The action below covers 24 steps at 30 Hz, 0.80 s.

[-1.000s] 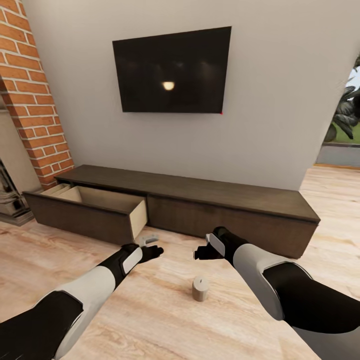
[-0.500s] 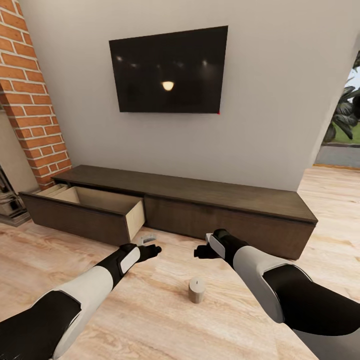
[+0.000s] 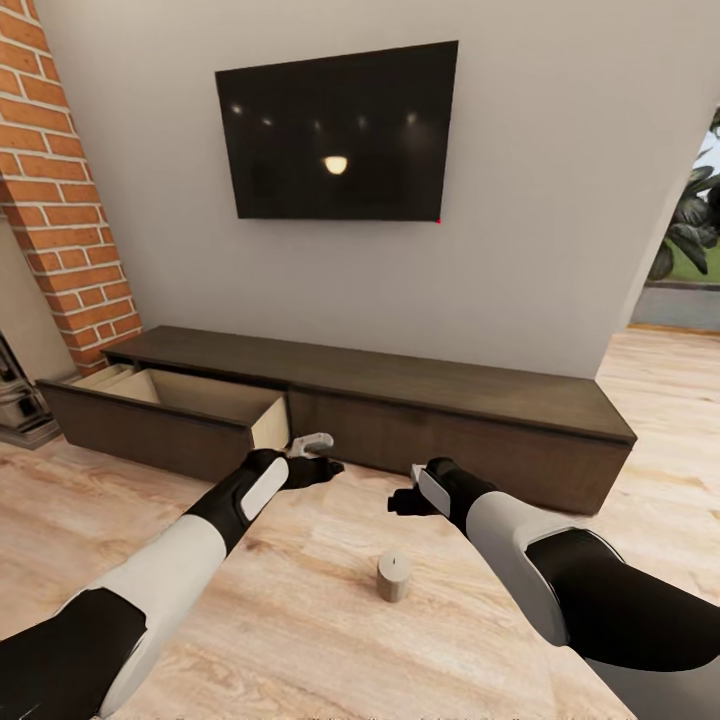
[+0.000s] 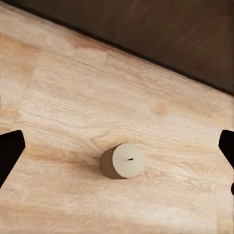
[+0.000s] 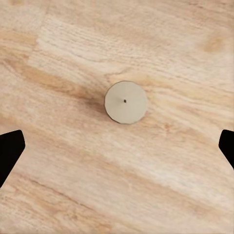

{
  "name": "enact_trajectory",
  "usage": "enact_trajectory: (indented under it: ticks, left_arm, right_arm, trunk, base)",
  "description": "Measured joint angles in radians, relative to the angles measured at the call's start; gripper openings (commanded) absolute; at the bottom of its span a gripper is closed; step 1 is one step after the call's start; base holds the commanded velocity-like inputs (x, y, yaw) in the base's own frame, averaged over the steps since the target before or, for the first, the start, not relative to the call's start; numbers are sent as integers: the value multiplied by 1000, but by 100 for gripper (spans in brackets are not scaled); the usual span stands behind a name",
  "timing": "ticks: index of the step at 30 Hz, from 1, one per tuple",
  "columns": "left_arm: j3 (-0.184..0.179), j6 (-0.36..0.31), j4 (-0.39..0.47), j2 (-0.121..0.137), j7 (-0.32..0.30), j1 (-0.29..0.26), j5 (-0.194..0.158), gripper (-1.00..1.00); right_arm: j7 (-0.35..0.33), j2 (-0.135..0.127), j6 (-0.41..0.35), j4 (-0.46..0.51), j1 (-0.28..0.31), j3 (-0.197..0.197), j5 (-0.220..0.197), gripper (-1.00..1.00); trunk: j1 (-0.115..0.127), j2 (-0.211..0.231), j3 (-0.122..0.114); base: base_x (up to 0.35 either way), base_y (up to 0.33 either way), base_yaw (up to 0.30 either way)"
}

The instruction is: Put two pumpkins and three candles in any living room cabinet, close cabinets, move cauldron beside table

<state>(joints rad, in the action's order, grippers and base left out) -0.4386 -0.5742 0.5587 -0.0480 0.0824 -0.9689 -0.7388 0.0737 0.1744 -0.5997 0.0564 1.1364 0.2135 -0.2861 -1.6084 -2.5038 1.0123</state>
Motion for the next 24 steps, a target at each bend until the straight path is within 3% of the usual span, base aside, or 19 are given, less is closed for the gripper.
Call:
enact_trajectory:
  ticks: [2, 7, 15, 24]
  left_arm:
    - [-1, -20, 66, 27, -1, 0, -1, 100]
    - [10, -118, 156, 58, 0, 0, -3, 100]
    - [26, -165, 185, 62, 3, 0, 0, 100]
    - [25, -167, 187, 59, 6, 0, 2, 100]
  right_arm:
    - [1, 0, -2, -2, 0, 0, -1, 100]
    - [0, 0, -8, -3, 0, -1, -1, 100]
    - [-1, 0, -12, -5, 0, -2, -2, 100]
    - [5, 0, -13, -7, 0, -2, -1, 100]
  trunk:
    - [0, 0, 3]
    - [0, 0, 11]
    - [0, 0, 24]
    - [1, 0, 38]
  base:
    - [0, 0, 0]
    - [0, 0, 0]
    - [27, 0, 1]
    - [283, 0, 59]
